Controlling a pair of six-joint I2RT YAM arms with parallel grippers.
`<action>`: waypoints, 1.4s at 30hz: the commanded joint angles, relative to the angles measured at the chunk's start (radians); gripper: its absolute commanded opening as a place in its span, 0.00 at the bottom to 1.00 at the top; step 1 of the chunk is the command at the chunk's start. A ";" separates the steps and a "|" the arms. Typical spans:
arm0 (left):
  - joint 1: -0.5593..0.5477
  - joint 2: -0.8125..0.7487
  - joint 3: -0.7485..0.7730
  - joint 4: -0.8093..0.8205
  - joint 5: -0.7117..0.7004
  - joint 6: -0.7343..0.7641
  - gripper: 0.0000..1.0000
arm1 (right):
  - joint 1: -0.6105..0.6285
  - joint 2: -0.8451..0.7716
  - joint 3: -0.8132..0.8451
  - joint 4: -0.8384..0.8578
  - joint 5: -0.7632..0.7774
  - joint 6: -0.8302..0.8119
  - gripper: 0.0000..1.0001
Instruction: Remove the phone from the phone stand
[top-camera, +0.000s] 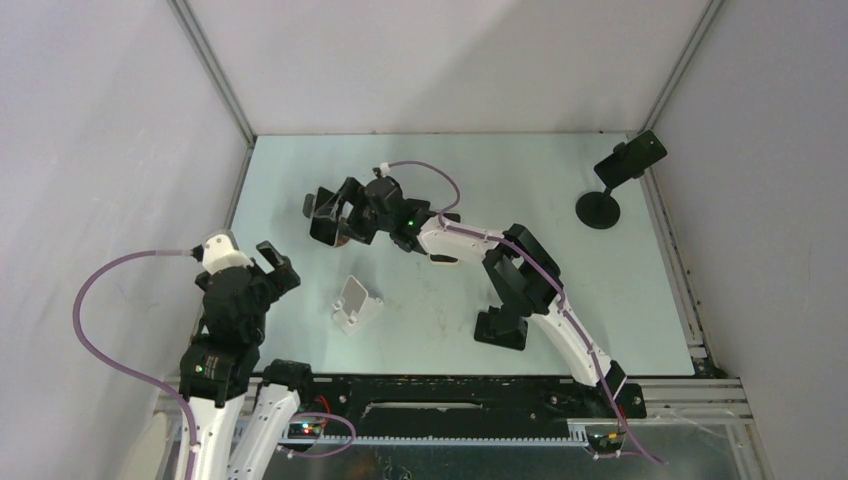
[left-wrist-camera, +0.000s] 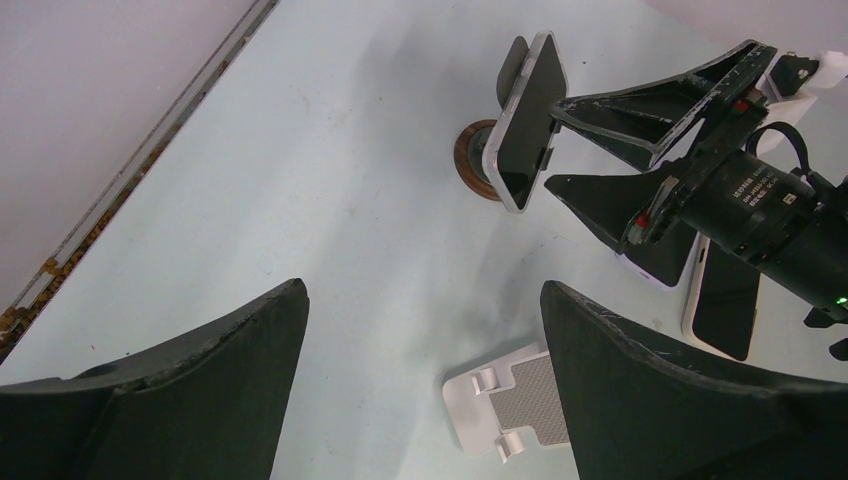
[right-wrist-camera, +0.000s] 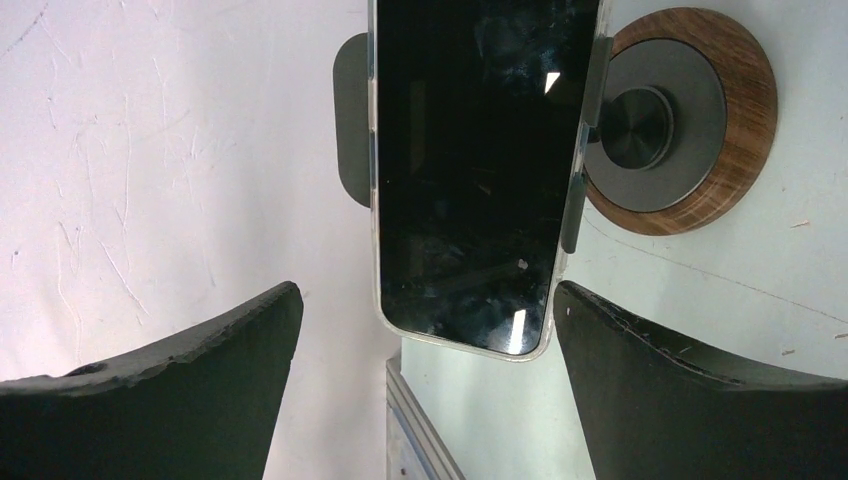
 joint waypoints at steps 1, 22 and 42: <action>0.007 -0.004 -0.014 0.034 -0.017 0.018 0.93 | 0.000 0.013 -0.007 0.028 0.014 0.011 0.99; 0.007 -0.005 -0.015 0.033 -0.019 0.018 0.94 | 0.006 0.052 -0.001 0.150 -0.023 0.053 0.99; 0.007 -0.005 -0.015 0.035 -0.013 0.019 0.94 | 0.011 0.095 0.077 0.093 -0.024 0.064 0.99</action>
